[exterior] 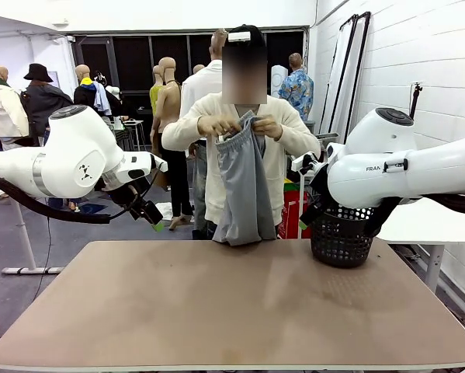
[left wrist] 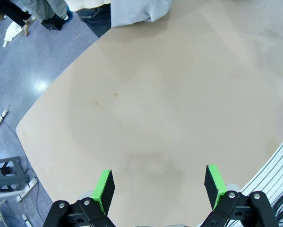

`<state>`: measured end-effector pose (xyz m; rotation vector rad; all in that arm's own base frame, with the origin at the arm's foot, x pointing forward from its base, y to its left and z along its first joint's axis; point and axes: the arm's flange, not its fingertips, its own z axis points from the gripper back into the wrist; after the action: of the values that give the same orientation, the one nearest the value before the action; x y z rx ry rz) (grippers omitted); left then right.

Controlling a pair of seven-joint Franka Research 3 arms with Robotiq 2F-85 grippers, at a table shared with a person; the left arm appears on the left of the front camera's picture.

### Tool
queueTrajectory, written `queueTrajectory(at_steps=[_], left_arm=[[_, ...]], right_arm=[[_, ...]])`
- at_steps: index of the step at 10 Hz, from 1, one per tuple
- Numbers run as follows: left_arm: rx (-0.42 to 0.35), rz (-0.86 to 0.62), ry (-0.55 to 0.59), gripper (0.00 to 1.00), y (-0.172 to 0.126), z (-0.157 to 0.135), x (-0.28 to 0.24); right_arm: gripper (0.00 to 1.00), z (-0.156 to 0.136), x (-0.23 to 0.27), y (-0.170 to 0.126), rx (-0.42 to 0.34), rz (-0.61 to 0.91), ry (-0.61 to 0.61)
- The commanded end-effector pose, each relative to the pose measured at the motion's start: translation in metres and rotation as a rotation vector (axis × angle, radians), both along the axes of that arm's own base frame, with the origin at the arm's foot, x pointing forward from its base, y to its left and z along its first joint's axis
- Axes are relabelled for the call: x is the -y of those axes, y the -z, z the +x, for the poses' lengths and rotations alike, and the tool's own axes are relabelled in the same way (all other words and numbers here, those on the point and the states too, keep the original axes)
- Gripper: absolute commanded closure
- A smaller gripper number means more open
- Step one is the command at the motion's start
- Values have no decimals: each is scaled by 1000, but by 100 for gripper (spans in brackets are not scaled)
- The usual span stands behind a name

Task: Fold the training pants.
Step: Grab both ends of the Training pants handed by a person.

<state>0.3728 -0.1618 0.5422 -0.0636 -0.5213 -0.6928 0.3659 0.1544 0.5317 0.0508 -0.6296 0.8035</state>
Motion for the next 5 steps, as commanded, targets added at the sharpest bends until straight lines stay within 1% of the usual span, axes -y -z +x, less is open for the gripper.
queueTrajectory(at_steps=[1,5], left_arm=[[-2,0,-1,0,1,1,-1],[-2,0,-1,0,1,1,-1]], right_arm=[[0,0,1,0,-1,3,-1],[0,0,1,0,-1,3,-1]])
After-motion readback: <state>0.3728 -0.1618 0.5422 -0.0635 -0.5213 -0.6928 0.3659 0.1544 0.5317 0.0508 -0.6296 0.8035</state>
